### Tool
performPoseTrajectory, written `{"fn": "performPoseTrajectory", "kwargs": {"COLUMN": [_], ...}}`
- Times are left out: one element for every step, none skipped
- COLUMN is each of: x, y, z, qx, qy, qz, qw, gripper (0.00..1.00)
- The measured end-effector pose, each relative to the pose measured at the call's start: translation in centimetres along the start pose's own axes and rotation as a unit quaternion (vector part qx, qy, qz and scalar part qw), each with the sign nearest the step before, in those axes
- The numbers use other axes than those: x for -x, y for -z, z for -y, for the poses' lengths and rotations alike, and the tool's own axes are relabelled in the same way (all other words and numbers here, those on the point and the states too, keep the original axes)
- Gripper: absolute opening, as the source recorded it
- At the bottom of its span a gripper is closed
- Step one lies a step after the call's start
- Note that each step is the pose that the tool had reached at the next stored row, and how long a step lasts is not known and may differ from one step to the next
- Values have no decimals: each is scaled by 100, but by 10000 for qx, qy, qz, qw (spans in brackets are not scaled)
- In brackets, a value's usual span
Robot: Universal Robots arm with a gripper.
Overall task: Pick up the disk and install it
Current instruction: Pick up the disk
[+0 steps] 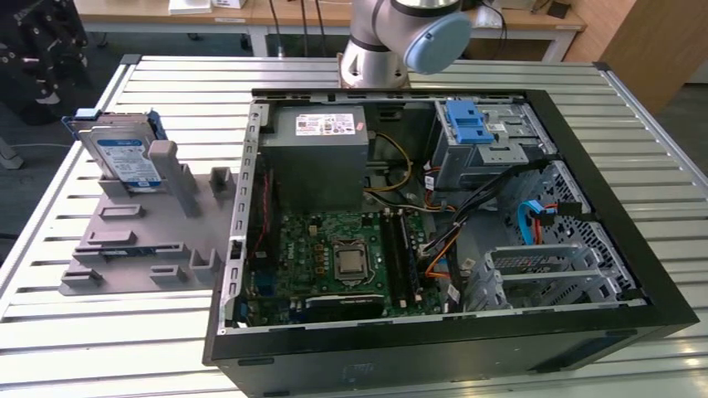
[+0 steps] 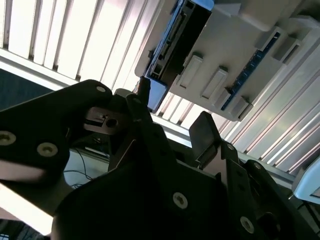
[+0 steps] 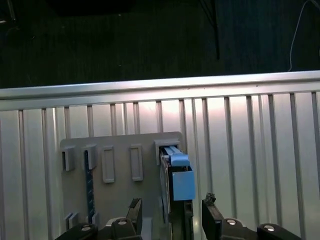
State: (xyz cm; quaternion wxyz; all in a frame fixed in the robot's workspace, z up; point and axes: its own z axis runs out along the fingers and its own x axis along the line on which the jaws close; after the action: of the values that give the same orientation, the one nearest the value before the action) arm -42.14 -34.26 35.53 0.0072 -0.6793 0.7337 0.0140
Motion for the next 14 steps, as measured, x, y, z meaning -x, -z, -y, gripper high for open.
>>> {"fn": "performPoseTrajectory", "kwargs": {"x": [9, 11, 11, 10, 12, 13, 13, 13, 13, 14, 14, 14, 14, 17], "y": [-12, -25, -38, -49, -55, -58, -58, -58, -58, -59, -61, -65, -67, -71], "z": [-12, -24, -32, -37, -39, -39, -39, -40, -40, -40, -40, -40, -40, -40], "qx": [-1, 0, 0, 0, 0, 0, 0, 1, 1, 0, 0, -1, 0, -1], "qy": [0, 0, 0, 0, 0, 1, 1, 0, 0, 0, 0, 0, 0, 0], "qz": [0, 0, 0, 0, 0, -1, -1, -1, -1, -1, -1, 1, 1, 2], "qw": [10000, 10000, 10000, 10000, 10000, 10000, 10000, 10000, 10000, 10000, 10000, 10000, 10000, 10000], "gripper": [59, 59, 59, 59, 59, 59, 59, 59, 59, 59, 59, 59, 59, 59]}}
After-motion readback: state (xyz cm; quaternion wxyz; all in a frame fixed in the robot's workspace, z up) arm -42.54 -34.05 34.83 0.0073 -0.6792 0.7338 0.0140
